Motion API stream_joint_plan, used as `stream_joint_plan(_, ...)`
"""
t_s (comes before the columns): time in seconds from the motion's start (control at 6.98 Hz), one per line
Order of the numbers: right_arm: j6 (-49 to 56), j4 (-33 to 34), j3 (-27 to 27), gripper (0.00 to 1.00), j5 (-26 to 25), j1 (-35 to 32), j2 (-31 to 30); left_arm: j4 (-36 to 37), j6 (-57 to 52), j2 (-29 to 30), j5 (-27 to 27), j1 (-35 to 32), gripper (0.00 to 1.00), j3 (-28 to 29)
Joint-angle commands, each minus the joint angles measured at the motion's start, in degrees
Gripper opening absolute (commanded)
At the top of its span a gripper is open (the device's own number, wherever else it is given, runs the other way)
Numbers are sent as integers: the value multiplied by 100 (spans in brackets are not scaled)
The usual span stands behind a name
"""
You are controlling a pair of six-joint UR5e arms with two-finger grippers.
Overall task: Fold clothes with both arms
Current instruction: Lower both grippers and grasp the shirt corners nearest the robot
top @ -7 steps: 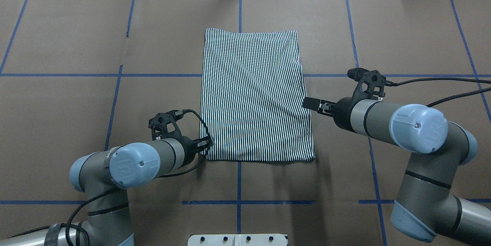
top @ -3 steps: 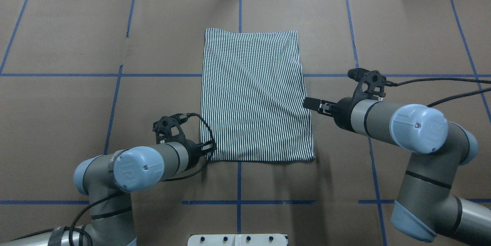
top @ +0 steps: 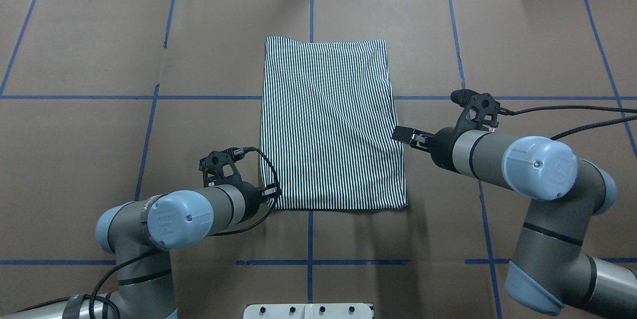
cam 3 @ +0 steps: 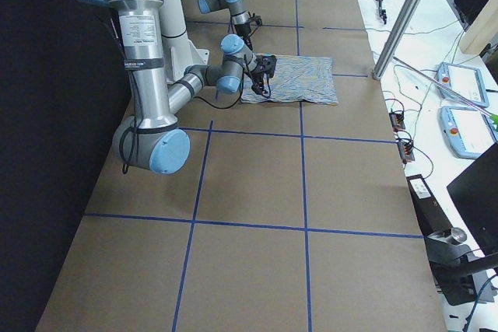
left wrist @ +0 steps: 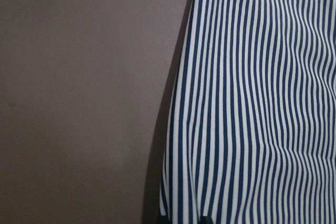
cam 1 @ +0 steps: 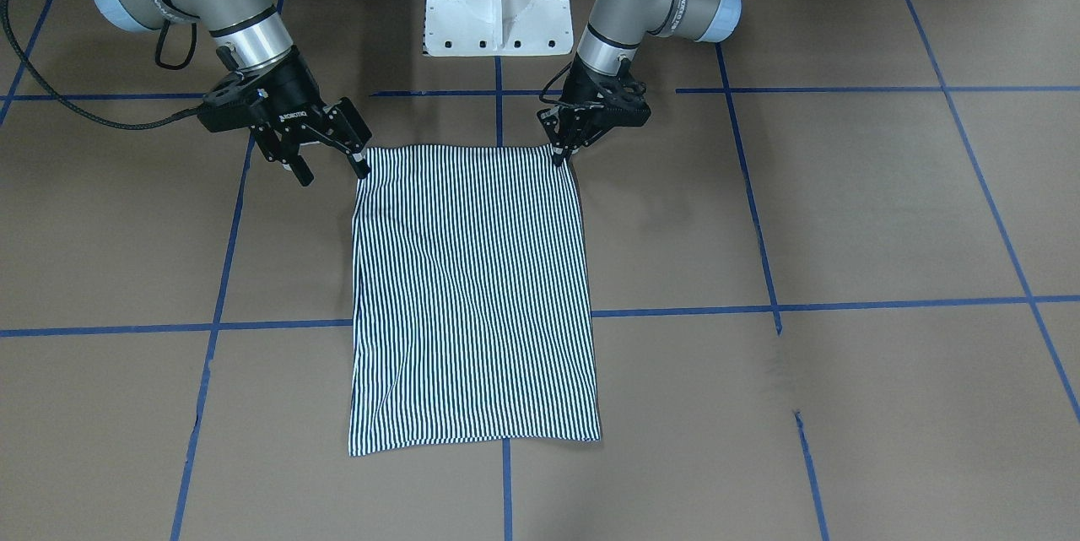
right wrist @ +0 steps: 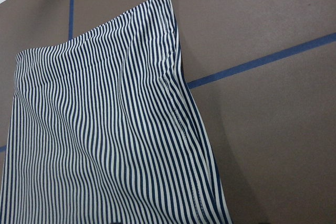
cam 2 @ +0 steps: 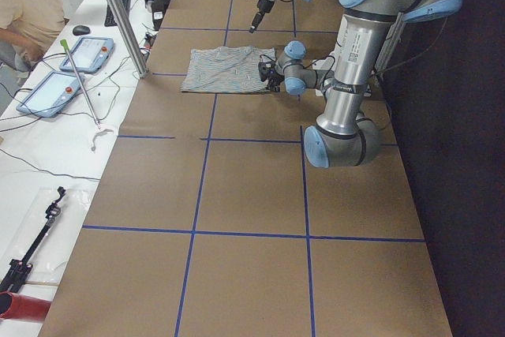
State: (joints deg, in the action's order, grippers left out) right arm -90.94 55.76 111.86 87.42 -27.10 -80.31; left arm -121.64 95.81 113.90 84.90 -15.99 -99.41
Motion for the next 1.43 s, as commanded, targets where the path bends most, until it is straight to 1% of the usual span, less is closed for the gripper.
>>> stream_joint_plan(0.0, -1166, 885, 2, 68, -233, 309, 530, 0, -9, 0, 0, 0, 0, -34)
stream_joint_plan(0.14, -1528, 2050, -6, 68, -321, 511, 1029, 0, -9, 0, 0, 0, 0, -69)
stream_joint_plan(0.29, -1558, 2845, -33, 70, -322, 661, 1295, 0, -9, 9, 0, 0, 0, -78)
stream_joint_plan(0.43, -1567, 2975, -198, 70, -330, 741, 1359, 9, -9, 0, 0, 0, 0, -96)
stream_joint_plan(0.72, -1689, 2985, -681, 70, -339, 864, 1561, 0, -9, 9, 0, 0, 0, -96)
stream_joint_plan(1.29, -1681, 3274, -692, 68, -445, 1084, 1571, 0, -1, 18, 0, 8, 0, -114)
